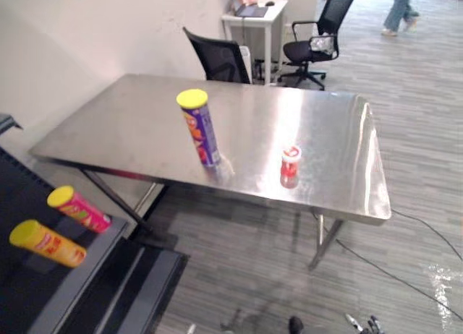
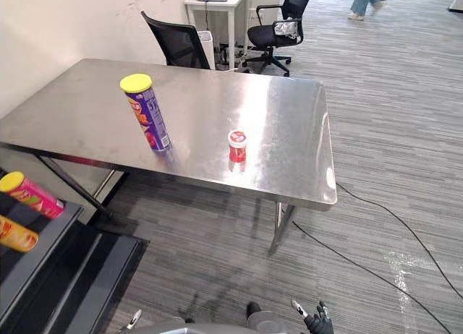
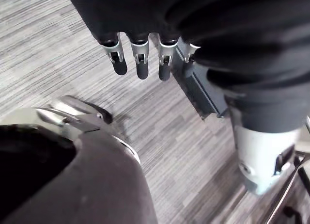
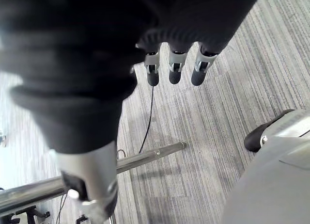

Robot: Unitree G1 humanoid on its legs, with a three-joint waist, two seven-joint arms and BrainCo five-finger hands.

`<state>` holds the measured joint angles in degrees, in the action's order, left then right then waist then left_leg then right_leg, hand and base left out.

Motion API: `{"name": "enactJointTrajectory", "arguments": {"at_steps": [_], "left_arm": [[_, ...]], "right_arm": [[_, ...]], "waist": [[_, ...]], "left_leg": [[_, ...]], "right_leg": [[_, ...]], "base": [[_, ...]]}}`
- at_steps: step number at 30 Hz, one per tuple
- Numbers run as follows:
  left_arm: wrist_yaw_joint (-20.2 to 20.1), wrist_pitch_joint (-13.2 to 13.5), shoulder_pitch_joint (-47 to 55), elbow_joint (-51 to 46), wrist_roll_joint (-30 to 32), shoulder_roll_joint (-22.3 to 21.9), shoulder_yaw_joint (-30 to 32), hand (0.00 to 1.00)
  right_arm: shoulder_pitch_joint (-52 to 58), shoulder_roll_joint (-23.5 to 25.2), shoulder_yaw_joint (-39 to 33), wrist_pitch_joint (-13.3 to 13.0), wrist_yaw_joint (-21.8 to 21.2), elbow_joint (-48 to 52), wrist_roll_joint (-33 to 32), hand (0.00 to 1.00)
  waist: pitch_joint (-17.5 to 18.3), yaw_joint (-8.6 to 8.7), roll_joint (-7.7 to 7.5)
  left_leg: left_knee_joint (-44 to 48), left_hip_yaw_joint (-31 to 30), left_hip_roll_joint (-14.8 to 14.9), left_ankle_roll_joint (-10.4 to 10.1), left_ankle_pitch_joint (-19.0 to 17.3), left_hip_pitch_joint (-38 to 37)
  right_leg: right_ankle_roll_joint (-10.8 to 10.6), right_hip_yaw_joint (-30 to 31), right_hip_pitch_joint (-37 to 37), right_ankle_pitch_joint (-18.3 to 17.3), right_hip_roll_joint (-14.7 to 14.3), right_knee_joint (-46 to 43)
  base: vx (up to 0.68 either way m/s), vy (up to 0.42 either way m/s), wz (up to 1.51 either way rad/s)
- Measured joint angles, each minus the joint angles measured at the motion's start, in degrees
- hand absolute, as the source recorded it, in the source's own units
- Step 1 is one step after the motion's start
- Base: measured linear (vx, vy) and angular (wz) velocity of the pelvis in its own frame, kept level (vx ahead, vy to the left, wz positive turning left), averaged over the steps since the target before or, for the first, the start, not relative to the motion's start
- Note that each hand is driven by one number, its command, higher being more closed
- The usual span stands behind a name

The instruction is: Put the gum and the chips on the shelf.

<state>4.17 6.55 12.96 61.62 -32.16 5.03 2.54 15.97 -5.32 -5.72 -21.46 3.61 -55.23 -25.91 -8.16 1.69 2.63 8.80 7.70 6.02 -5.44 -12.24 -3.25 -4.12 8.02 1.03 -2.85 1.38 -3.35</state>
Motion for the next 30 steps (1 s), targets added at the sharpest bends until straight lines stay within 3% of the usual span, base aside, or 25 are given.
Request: {"name": "enactJointTrajectory", "arguments": {"at_steps": [2,5,6,9,11,12,13,14,15,16,20,24,30], "left_arm": [[-0.01,-0.52,-0.74,0.03,1.82,0.33,-0.66,0.0],[-0.01,-0.86,-1.93,1.31,1.98,0.78,-1.73,0.0],[0.01,-1.02,-2.22,1.85,1.94,0.79,-1.93,0.0],[-0.26,-0.92,-2.56,2.44,1.93,0.75,-2.03,0.0],[-0.46,-0.8,-2.58,2.48,1.89,0.64,-1.38,0.0],[-0.71,-0.7,-2.45,2.87,1.87,0.38,-0.2,0.0],[-1.16,-0.15,-2.42,2.84,1.87,0.8,0.73,0.0],[-1.21,0.19,-2.44,2.79,1.87,0.9,0.6,0.0],[-1.33,0.48,-2.44,2.69,1.87,0.24,0.11,0.0],[-1.65,0.74,-2.11,1.99,1.56,-0.02,0.21,0.0],[-1.68,0.81,-2.17,1.11,1.94,1.05,-0.68,0.0],[-1.61,0.55,-1.93,1.0,1.95,1.55,-1.12,0.0],[-1.44,0.38,-1.84,0.94,2.8,1.87,-2.25,0.0]], "right_arm": [[-0.51,0.08,0.02,-0.13,-0.14,-0.82,-1.35,0.0],[-2.59,0.2,0.1,-0.67,-1.49,-1.97,-1.71,0.0],[-2.9,0.17,0.18,-1.09,-1.69,-2.02,-1.69,0.0],[-3.04,-0.46,1.78,-2.12,-1.69,-2.23,-1.62,0.0],[-3.1,-0.61,2.11,-2.25,-1.66,-2.54,-1.56,0.0],[-3.39,-0.58,2.29,-2.23,-1.62,-2.56,-1.52,0.0],[-4.09,-0.18,2.28,-2.23,-1.51,-2.65,-1.5,0.0],[-4.36,0.15,2.15,-2.24,-1.51,-3.09,-1.43,0.0],[-4.42,-0.63,1.66,-2.26,-1.55,-3.74,-0.98,0.0],[-5.6,0.08,1.85,-1.82,-1.58,-3.97,-0.95,0.0],[-5.37,1.86,1.28,-1.76,-1.46,-3.76,-1.02,0.0],[-4.99,1.81,1.16,-1.67,-0.76,-3.71,-1.01,0.0],[-4.22,1.82,-0.88,-0.46,1.46,-3.76,-1.05,0.0]], "waist": [[0.15,0.04,-0.02],[0.55,-0.1,0.08],[0.7,-0.13,0.19],[1.51,-0.13,0.59],[1.68,-0.35,0.72],[1.5,-0.72,0.48],[0.9,-0.75,-1.26],[1.07,-0.57,-0.85],[1.42,0.0,0.97],[1.43,-1.72,-0.2],[1.79,-1.38,-1.73],[1.61,-2.06,-2.91],[1.75,-1.89,-2.95]], "left_leg": [[-0.98,1.21,-1.3,1.59,0.52,-1.03],[-1.16,3.86,-2.85,1.94,0.75,-2.47],[-1.33,5.79,-3.01,1.94,0.75,-3.57],[-1.26,10.36,-3.33,2.03,0.8,-5.4],[0.75,12.7,-3.54,2.65,1.18,-5.82],[5.36,13.81,-3.69,2.8,1.31,-4.28],[7.77,13.81,-3.52,3.47,-1.74,-2.18],[1.05,13.95,-3.48,4.86,-1.88,-3.12],[-4.64,13.61,-1.29,4.12,4.25,-3.25],[-5.07,15.51,-2.93,3.95,3.79,-3.74],[-6.45,15.28,-3.45,4.93,3.02,-4.02],[-6.94,14.96,-3.37,4.68,3.35,-4.0],[-8.77,13.66,-3.69,3.62,4.11,-4.14]], "right_leg": [[-0.45,0.43,-0.37,-0.2,1.14,0.03],[-1.17,-1.31,-0.95,0.3,2.47,0.16],[-1.61,-4.43,-0.96,0.73,2.67,0.14],[0.43,-13.76,-0.95,3.1,2.66,1.62],[3.03,-18.29,-0.83,5.25,2.39,2.65],[4.75,-20.46,-0.83,7.03,3.18,2.93],[5.04,-20.38,-0.92,7.8,4.86,3.29],[4.86,-20.41,-0.82,8.07,4.89,3.61],[3.14,-21.6,-0.34,9.28,3.63,5.45],[2.37,-24.04,-0.26,8.17,5.11,6.88],[1.68,-29.43,0.33,7.47,5.69,6.8],[1.02,-29.78,0.75,6.98,5.53,7.6],[0.45,-30.48,1.35,7.39,5.19,9.68]], "base": [[0.22,0.228,-0.26],[0.19,0.143,-0.59],[0.17,0.079,-0.91],[0.11,0.02,-1.0],[0.07,-0.009,-1.16],[-0.01,0.012,-1.13],[-0.02,0.016,-0.88],[-0.06,0.021,-0.44],[-0.05,0.003,-0.72],[-0.09,0.003,-0.64],[-0.08,0.011,-0.01],[-0.07,-0.01,0.08],[-0.02,0.006,0.06]]}}
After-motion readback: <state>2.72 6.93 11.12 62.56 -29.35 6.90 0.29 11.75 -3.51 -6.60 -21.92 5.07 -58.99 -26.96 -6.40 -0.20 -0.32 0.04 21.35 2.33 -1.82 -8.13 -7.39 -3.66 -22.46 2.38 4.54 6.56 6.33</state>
